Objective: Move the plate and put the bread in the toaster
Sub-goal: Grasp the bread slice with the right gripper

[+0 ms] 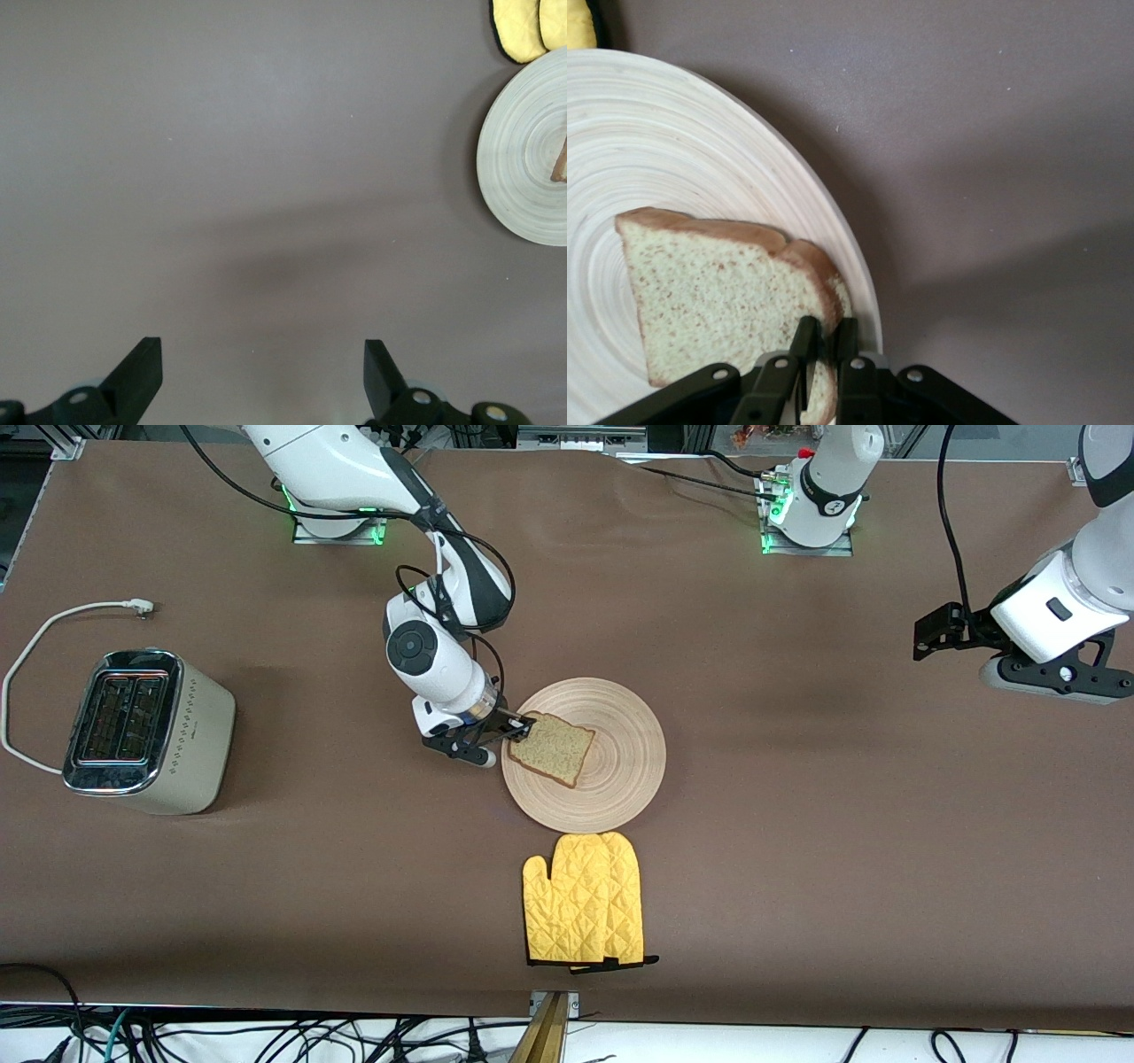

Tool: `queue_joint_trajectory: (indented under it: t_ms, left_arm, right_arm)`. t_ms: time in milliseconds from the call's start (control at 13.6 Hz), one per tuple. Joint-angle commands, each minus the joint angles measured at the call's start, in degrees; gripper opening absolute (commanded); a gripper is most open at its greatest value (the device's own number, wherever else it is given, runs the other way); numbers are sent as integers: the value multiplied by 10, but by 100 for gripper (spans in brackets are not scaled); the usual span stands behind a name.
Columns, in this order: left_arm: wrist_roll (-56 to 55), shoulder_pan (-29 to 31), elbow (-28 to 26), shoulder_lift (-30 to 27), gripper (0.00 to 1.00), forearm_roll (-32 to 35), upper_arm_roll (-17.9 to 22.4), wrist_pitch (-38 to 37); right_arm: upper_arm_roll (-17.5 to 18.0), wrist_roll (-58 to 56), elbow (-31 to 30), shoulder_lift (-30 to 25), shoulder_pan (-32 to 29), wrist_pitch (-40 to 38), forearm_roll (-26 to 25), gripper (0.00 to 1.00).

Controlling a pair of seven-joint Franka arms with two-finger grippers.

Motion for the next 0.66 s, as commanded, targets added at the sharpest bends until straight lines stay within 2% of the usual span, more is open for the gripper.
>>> queue_joint_trajectory:
  t_ms: [0,295,369,590]
  left_arm:
    - [-5,-1,6,-6,100,-9,3,-13]
    - [2,-3,11,3,100,-6,3,-12]
    - [1,-4,26,9,100,-3,3,-12]
    - [-2,-4,40,17,100,-4,3,-12]
  right_arm:
    - [-2,2,8,5,2,1,0,0]
    - [-3,-1,8,3,2,-1,0,0]
    - [-4,-4,9,-1,1,-5,-1,0]
    - [-25,-4,37,-35,0,-103,-28,0]
